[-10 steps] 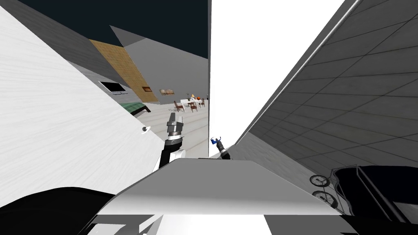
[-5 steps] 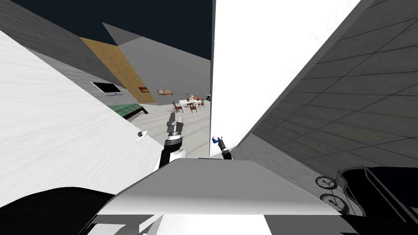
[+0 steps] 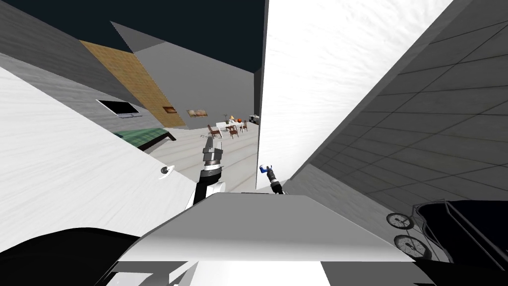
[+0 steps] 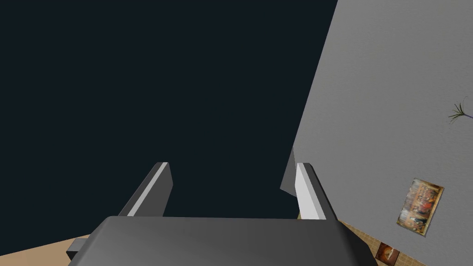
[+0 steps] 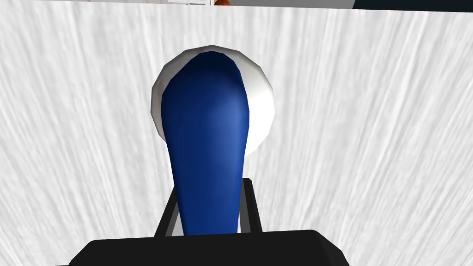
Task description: Push the door open
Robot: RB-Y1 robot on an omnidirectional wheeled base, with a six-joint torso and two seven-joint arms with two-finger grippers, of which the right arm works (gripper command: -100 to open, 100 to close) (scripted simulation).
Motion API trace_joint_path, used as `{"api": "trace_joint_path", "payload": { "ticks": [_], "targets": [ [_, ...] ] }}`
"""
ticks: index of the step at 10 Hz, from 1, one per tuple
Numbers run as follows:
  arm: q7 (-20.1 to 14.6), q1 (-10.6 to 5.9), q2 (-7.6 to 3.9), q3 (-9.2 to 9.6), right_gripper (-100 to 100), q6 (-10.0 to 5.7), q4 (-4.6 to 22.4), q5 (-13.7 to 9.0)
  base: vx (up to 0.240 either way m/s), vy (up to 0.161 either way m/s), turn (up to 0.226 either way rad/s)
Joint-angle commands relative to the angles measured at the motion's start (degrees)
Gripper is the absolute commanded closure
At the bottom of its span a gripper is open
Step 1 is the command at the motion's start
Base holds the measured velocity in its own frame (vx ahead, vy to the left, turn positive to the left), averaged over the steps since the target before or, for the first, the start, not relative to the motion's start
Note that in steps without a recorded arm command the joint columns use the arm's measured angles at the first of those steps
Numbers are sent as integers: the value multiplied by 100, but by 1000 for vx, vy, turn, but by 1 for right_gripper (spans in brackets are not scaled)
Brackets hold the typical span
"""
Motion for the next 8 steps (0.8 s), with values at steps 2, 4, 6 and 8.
{"api": "trace_joint_path", "payload": {
  "ticks": [2,4,6,8],
  "targets": [
    [101,-113,45,-234,100,22,57,-125,149,134,-59],
    [184,-192,129,-408,100,46,139,-225,163,166,-73],
    [244,-250,204,-535,100,63,198,-297,179,148,-58],
    [259,-270,186,-591,100,55,242,-319,94,88,-44]
  ]
}}
